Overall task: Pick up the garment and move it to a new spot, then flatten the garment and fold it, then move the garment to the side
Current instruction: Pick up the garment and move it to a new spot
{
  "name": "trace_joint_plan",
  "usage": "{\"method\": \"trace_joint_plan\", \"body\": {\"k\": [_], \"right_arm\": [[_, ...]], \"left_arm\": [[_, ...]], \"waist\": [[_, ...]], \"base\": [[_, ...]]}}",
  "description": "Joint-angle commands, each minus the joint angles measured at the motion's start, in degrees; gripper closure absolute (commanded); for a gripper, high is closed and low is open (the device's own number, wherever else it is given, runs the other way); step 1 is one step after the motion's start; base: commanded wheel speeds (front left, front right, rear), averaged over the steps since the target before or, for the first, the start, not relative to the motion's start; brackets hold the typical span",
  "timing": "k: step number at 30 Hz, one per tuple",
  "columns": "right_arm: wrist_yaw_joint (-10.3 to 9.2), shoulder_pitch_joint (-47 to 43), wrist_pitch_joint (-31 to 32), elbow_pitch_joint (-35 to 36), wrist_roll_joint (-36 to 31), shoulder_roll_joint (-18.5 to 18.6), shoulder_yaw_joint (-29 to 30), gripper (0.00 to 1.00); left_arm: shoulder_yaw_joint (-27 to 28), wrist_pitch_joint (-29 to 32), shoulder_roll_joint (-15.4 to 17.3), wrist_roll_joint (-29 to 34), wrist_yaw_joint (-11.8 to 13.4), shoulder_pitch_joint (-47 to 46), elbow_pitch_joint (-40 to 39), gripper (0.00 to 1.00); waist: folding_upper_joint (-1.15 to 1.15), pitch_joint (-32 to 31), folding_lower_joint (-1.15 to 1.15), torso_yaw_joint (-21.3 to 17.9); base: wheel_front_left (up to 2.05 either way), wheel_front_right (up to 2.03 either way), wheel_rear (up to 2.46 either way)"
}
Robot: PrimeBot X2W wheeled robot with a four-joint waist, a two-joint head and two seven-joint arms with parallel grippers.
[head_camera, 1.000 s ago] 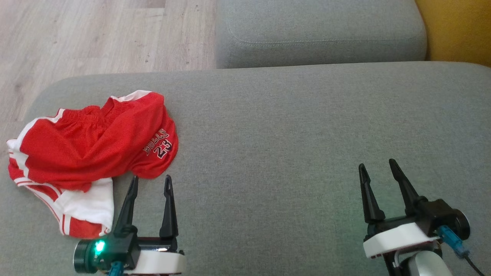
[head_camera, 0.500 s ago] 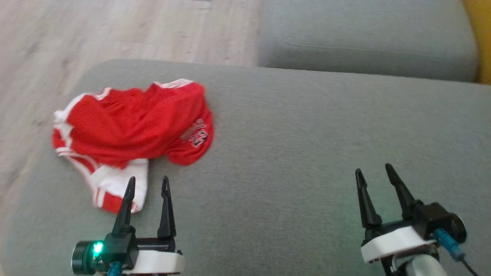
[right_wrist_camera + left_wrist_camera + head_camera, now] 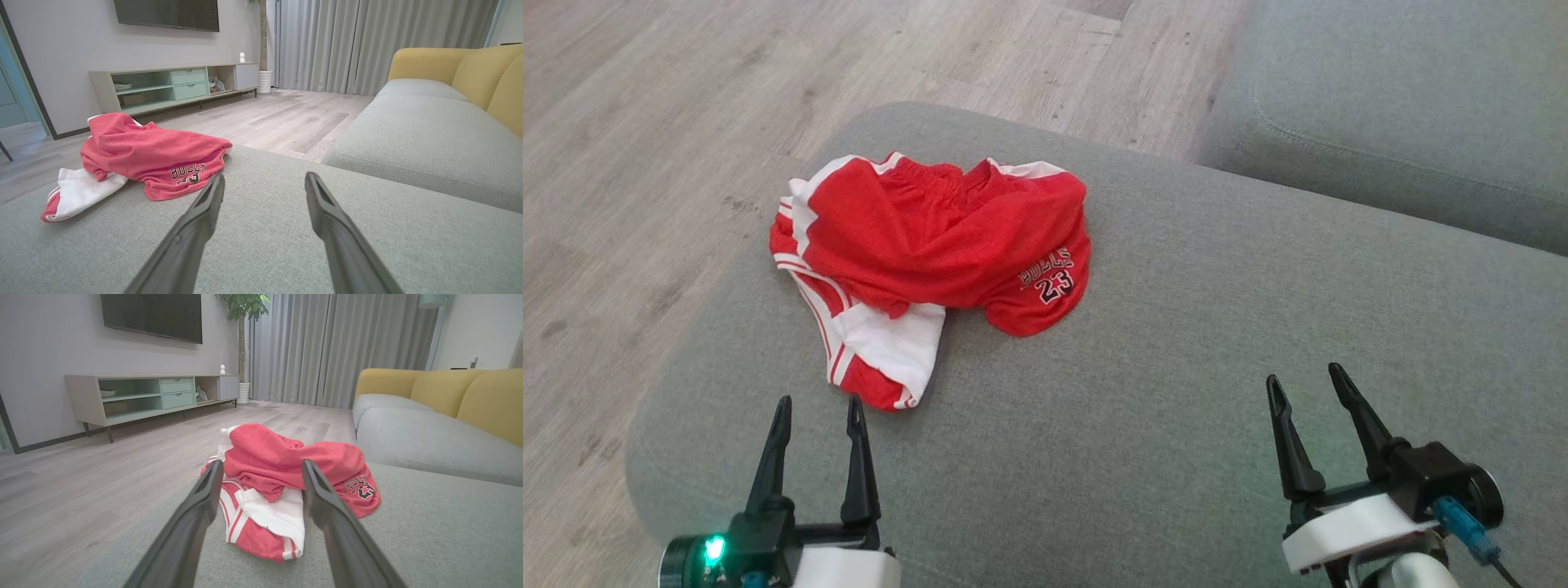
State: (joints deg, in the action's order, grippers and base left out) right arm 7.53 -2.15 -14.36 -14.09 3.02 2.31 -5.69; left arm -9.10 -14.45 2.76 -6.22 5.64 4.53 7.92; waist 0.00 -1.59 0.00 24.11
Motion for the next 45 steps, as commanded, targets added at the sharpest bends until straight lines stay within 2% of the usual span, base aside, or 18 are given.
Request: {"method": "trace_joint_plan", "body": {"k": [1,6,11,15,19,25,30,33,38,42,45], "right_arm": [[-0.04,0.78,-0.63,1.47,-0.12,0.56,-1.31,0.00],[-0.04,0.84,-0.63,1.59,-0.49,0.56,-0.96,0.00],[-0.04,2.05,-0.63,2.28,-2.93,0.56,-0.34,0.00],[-0.04,4.13,-0.63,3.32,-6.17,0.56,0.29,0.00],[-0.04,6.08,-0.63,4.73,-8.56,0.56,3.25,0.00],[-0.04,8.64,-0.63,6.79,-12.78,0.56,5.10,0.00],[-0.04,9.51,-0.63,8.79,-15.72,0.59,6.91,0.00],[-0.04,8.98,-0.63,10.89,-16.77,0.87,7.88,0.00],[-0.04,8.60,-0.63,16.68,-17.94,1.36,7.98,0.00],[-0.04,9.00,-0.63,21.28,-18.70,1.44,7.71,0.00],[-0.04,9.34,-0.63,23.59,-18.94,1.39,7.48,0.00]], "left_arm": [[2.03,-0.55,0.11,0.34,0.39,-1.67,-1.96,0.00],[2.64,-0.55,0.20,2.68,0.42,-2.45,-2.91,0.00],[3.59,-0.55,0.75,4.48,0.11,-7.14,-7.44,0.00],[4.12,-0.55,2.26,4.05,-2.53,-14.11,-9.29,0.00],[5.21,-0.55,3.97,3.21,-5.22,-25.53,-7.54,0.00],[5.84,1.49,8.07,0.58,-10.31,-45.39,3.71,0.00],[3.69,10.38,9.39,-4.85,-12.69,-60.84,18.98,0.00],[-1.09,16.96,9.90,-9.84,-13.07,-67.19,28.18,0.00],[-9.05,22.17,12.61,-16.34,-13.11,-73.05,38.83,0.00],[-12.95,24.59,13.61,-21.19,-13.12,-73.49,45.71,0.00],[-14.94,25.49,14.18,-26.22,-13.12,-72.53,48.00,0.00]], "waist": [[0.00,0.07,0.00,0.17],[0.00,1.18,0.00,-0.48],[0.00,5.16,0.00,-1.89],[0.00,10.77,0.00,-3.23],[0.00,17.29,0.00,-3.39],[0.00,25.24,0.00,-4.34],[0.00,29.79,0.00,-4.88],[0.00,31.41,0.00,-5.01],[0.00,34.20,0.00,-6.18],[0.00,35.69,0.00,-7.74],[0.00,36.49,0.00,-8.79]], "base": [[0.00,0.00,0.00],[0.00,0.00,0.00],[0.00,0.00,0.00],[0.00,0.00,0.00],[0.00,0.00,0.00],[0.00,0.00,0.00],[0.00,0.00,0.00],[0.00,0.00,0.00],[0.00,0.00,0.00],[0.00,0.00,0.00],[0.00,0.00,0.00]]}}
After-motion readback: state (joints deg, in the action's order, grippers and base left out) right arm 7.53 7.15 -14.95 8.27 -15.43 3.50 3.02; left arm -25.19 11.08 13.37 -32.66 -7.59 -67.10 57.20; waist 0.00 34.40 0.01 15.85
